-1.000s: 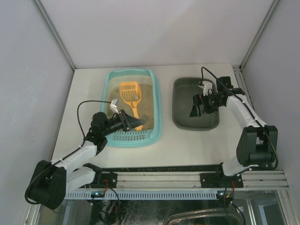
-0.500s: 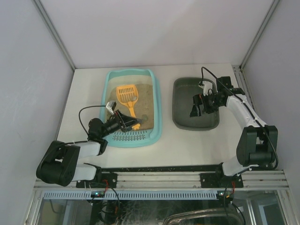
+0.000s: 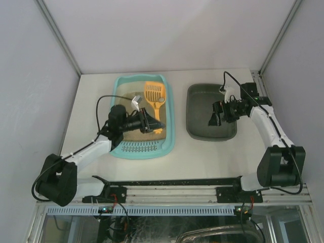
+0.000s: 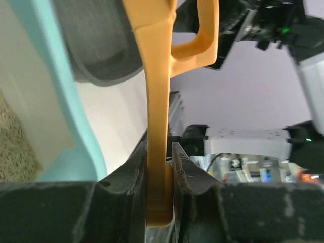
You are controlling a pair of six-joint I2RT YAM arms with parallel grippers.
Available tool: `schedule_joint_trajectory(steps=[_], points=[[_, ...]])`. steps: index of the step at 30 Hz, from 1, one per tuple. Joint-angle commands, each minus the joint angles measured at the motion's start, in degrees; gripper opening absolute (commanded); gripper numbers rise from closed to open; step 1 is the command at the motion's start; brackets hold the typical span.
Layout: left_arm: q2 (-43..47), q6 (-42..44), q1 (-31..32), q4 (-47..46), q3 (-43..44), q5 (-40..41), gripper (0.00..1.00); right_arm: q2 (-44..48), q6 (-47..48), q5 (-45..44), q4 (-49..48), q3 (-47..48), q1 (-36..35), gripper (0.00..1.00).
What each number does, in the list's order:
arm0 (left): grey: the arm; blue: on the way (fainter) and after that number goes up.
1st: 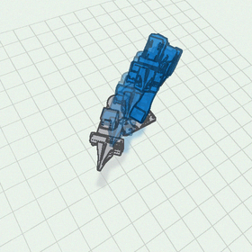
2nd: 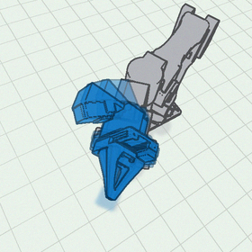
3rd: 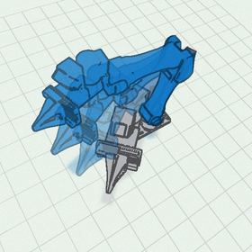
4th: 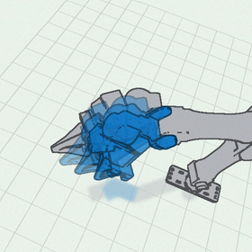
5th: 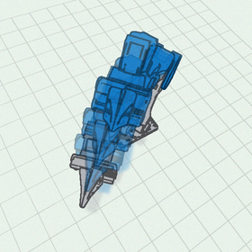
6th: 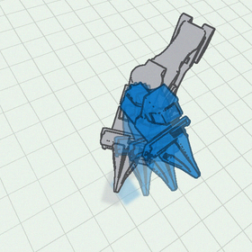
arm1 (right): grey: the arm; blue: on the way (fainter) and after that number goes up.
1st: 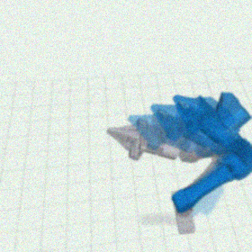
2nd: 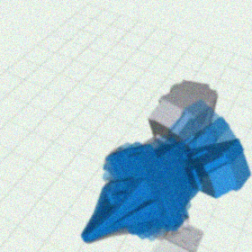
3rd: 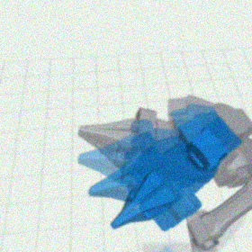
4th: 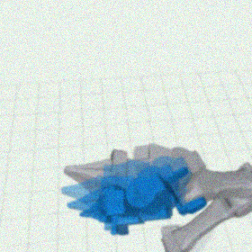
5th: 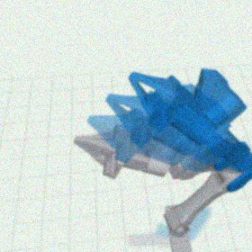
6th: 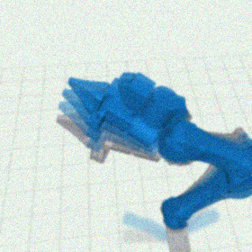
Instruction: Clean the litter box
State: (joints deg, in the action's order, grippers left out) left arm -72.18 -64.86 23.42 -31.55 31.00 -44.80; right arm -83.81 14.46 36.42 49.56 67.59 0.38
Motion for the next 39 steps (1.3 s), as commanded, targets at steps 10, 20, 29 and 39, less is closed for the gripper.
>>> schedule_joint_trajectory(steps=[10, 20, 29, 39], points=[[-17.05, 41.61, 18.35, 58.05, 42.64, 24.17, 0.0, 24.96, -0.08, -1.9, 1.25, -7.71, 9.11, 1.0], [-38.58, 47.67, 30.52, 69.08, 59.56, 46.29, 0.0, 28.0, -1.88, -4.51, -1.74, -10.54, 19.8, 1.0], [-49.9, 52.09, 37.56, 80.29, 73.96, 65.18, 0.0, 28.08, -1.77, -7.33, -2.53, -10.86, 16.89, 1.0], [-51.15, 55.0, 39.56, 83.31, 78.15, 71.41, 0.0, 28.21, -1.75, -10.22, -3.6, -11.6, 15.77, 1.0]])
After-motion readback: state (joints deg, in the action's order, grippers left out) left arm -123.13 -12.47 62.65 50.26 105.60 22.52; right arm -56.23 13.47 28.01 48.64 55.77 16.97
